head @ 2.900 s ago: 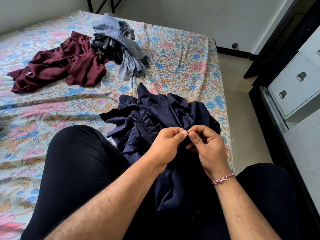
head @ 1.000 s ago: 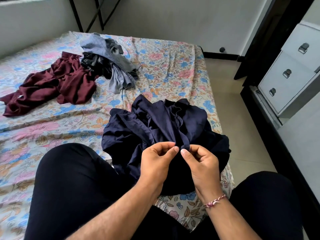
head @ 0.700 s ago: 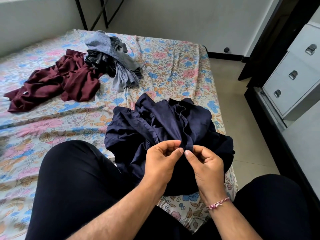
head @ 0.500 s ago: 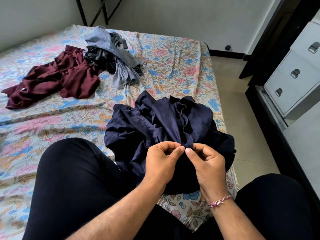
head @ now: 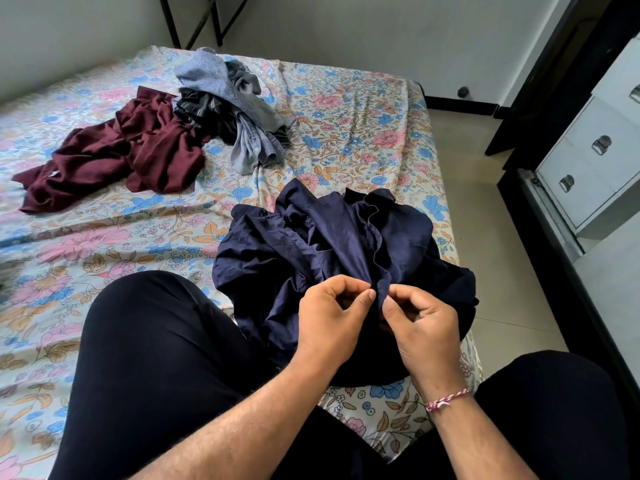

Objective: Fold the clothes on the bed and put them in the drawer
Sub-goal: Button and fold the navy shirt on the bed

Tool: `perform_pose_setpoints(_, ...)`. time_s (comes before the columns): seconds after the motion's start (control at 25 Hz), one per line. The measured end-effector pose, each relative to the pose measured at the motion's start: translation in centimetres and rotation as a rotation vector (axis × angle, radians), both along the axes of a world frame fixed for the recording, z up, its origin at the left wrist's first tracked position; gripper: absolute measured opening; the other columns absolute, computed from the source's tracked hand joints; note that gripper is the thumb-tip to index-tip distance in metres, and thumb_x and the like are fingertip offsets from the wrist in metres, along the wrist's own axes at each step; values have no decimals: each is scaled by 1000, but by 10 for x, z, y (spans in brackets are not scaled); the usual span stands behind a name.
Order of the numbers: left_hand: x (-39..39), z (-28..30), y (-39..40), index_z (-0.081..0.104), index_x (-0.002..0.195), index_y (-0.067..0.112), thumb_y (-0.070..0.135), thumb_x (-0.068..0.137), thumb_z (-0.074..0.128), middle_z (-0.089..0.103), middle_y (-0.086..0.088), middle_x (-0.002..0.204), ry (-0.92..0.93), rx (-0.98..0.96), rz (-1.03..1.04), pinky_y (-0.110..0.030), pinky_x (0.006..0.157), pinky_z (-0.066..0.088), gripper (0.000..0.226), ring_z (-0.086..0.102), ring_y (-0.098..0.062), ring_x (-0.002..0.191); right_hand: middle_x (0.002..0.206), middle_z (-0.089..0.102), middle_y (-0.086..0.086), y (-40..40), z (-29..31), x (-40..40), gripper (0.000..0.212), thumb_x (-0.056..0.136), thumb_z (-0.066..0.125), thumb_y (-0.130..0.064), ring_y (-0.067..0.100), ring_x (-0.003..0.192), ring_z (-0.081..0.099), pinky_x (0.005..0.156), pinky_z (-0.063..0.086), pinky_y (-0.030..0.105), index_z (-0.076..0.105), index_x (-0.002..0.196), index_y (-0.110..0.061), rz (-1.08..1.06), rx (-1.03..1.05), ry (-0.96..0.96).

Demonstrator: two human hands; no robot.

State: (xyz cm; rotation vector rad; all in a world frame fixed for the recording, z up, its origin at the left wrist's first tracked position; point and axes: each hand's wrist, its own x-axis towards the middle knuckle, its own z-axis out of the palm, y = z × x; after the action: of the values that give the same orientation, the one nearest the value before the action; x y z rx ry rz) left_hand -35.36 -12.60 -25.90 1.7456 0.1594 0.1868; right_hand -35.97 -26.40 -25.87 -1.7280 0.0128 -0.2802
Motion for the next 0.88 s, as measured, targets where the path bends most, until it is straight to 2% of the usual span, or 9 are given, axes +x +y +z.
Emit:
perform_pose_setpoints(0.12, 3, -4, 0, 78, 86, 22, 16, 90, 80, 77, 8, 77, 4, -5, -7, -24, 69, 59, 8, 71, -6, 71, 84, 79, -4, -1, -5, 3, 25, 88, 77, -2, 14, 77, 76, 72, 64, 30, 77, 89, -27, -12, -2, 21)
perform_pose_setpoints(0.2, 5, -7, 0, 77, 87, 24, 16, 93, 77, 76, 8, 78, 10, 12, -15, -27, 72, 60, 10, 71, -7, 72, 84, 78, -7, 0, -7, 4, 28, 88, 78, -3, 13, 77, 76, 72, 64, 30, 76, 89, -31, -13, -27, 23)
perform_pose_setpoints(0.28, 7, -7, 1, 77, 88, 23, 15, 95, 74, 76, 7, 79, 27, 27, -32, -27, 73, 59, 11, 70, -5, 73, 86, 77, -15, 2, -9, 4, 32, 88, 79, -5, 7, 79, 75, 74, 62, 26, 74, 90, -36, -17, -95, -10)
perform_pose_setpoints(0.36, 9, -5, 2, 78, 87, 19, 14, 96, 71, 77, 1, 80, 69, 10, -80, -25, 73, 57, 12, 67, -3, 71, 89, 76, -20, 3, -11, 4, 28, 88, 79, -7, 5, 84, 74, 76, 59, 20, 75, 95, -33, -23, -158, -68)
perform_pose_setpoints(0.48, 15, -1, 8, 79, 88, 12, 13, 97, 72, 77, -5, 76, 171, -193, -164, -28, 70, 57, 11, 67, -9, 69, 96, 78, -12, 2, -15, 7, 23, 90, 77, -4, 8, 90, 75, 80, 59, 22, 78, 104, -22, 8, -164, -111)
perform_pose_setpoints(0.6, 16, -2, 11, 79, 88, 7, 14, 95, 76, 70, 2, 67, 217, -311, -160, -21, 63, 50, 10, 60, -5, 60, 97, 78, -7, -2, -18, 14, 28, 88, 77, -1, 14, 90, 75, 83, 59, 27, 77, 105, -23, 69, -120, -89)
perform_pose_setpoints(0.72, 17, -6, 10, 80, 86, 15, 16, 96, 73, 73, 7, 68, 162, -90, -102, -24, 64, 52, 13, 64, -3, 61, 97, 77, -6, -1, -21, 17, 28, 87, 78, -1, 15, 89, 74, 82, 59, 24, 77, 104, -24, 96, -137, -88)
perform_pose_setpoints(0.8, 16, -7, 9, 82, 86, 22, 20, 95, 71, 76, 11, 74, 123, 80, -50, -26, 71, 57, 14, 70, -3, 70, 96, 76, -8, 2, -23, 17, 26, 87, 79, -2, 12, 88, 73, 80, 57, 20, 78, 104, -22, 92, -182, -100)
perform_pose_setpoints(0.88, 13, -5, 7, 83, 86, 25, 25, 93, 70, 76, 15, 75, 95, 139, -24, -22, 73, 57, 15, 71, 2, 74, 95, 75, -10, 4, -24, 16, 24, 86, 79, -2, 9, 86, 73, 78, 56, 17, 79, 103, -19, 66, -238, -121)
